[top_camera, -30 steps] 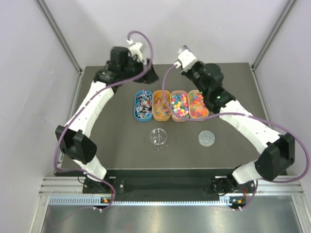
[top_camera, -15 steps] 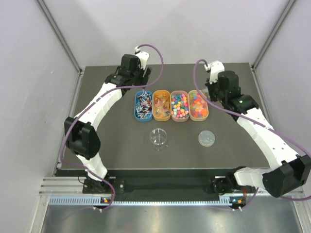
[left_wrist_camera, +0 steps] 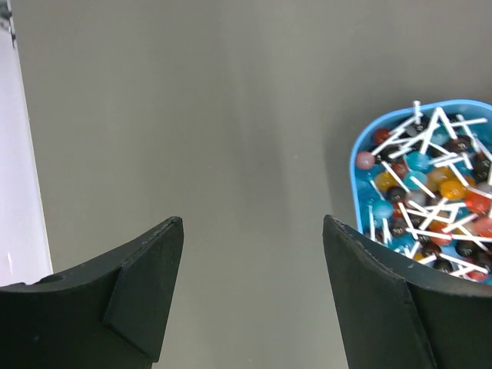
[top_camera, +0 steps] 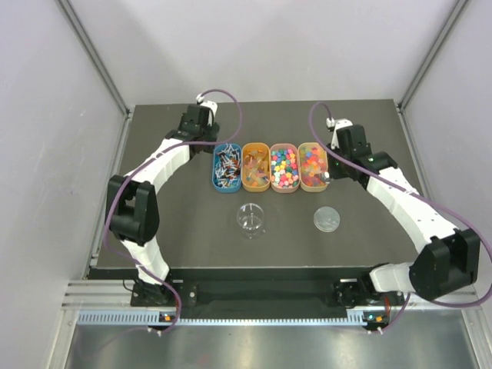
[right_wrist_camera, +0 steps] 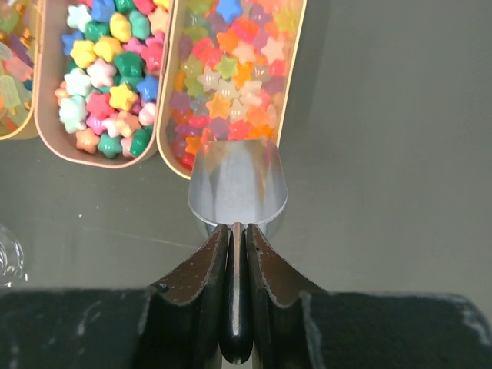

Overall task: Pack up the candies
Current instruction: Scoop the fake candies from the storage box.

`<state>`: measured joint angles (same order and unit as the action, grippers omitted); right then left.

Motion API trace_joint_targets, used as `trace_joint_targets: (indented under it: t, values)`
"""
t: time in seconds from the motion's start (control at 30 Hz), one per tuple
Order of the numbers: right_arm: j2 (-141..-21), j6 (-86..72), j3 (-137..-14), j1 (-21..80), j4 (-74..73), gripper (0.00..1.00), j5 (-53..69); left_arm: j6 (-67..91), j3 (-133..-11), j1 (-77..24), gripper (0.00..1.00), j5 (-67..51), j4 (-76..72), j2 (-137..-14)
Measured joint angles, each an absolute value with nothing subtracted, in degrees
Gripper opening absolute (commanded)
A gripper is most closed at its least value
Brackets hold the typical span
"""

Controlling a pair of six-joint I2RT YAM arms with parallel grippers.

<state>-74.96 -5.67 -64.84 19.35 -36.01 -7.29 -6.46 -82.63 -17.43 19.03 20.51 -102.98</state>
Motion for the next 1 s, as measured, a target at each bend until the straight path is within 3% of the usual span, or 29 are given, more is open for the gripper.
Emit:
trace_joint_targets:
  t: [0.43,1.0]
  values:
    - [-81.3,-9.3,-65.7,19.5,-36.0,0.00,-7.1,-5.4,-82.1,-16.2,0.77,19.4,18.4,-104.6]
    - [-81.2,-12.3,-64.0,22.0,-36.0,0.00,-8.6,-4.4,-83.4,-16.1,0.77,18.7,18.5,-107.4]
